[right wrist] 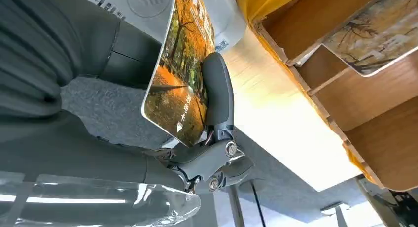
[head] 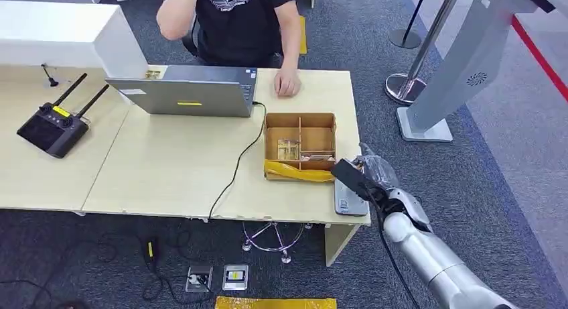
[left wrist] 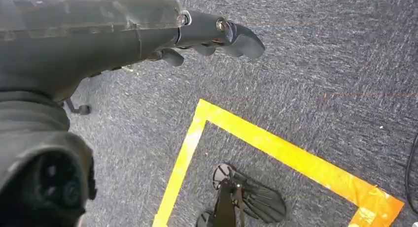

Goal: Pass the card to the sensor for recognition and then transmit it.

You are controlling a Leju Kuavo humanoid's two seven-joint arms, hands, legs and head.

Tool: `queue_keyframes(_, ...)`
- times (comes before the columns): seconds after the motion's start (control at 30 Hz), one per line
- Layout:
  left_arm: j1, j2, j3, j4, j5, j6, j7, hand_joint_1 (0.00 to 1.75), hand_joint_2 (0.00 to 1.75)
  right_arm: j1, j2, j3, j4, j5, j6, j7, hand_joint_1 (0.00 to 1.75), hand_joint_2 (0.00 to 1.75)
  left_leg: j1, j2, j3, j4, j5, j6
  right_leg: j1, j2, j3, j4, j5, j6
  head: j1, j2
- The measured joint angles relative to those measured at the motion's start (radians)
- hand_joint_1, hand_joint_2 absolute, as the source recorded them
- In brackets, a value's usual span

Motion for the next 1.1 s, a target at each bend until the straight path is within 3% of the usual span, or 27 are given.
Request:
queue_keyframes(0.73, 0.0, 0.003, 0.001, 0.0, -0.014, -0.011, 0.0, 0.0, 0.0, 0.0, -0.023, 0.0, 0.015, -0.013, -0.004, 0.011, 1.75, 1.75, 0.0, 0.0, 0.0, 0.0, 0.0, 0.0, 0.0, 0.0, 0.0, 0.0, 0.0, 0.0, 0.0, 0.0)
queue_keyframes(1.1, 0.0, 0.003, 0.005, 0.0, -0.016, -0.009, -0.004, 0.0, 0.0, -0.001, -0.023, 0.004, 0.035, 0.072, -0.01, 0.002, 1.75, 1.75, 0.0, 0.0, 0.0, 0.0, 0.0, 0.0, 0.0, 0.0, 0.0, 0.0, 0.0, 0.0, 0.0, 0.0)
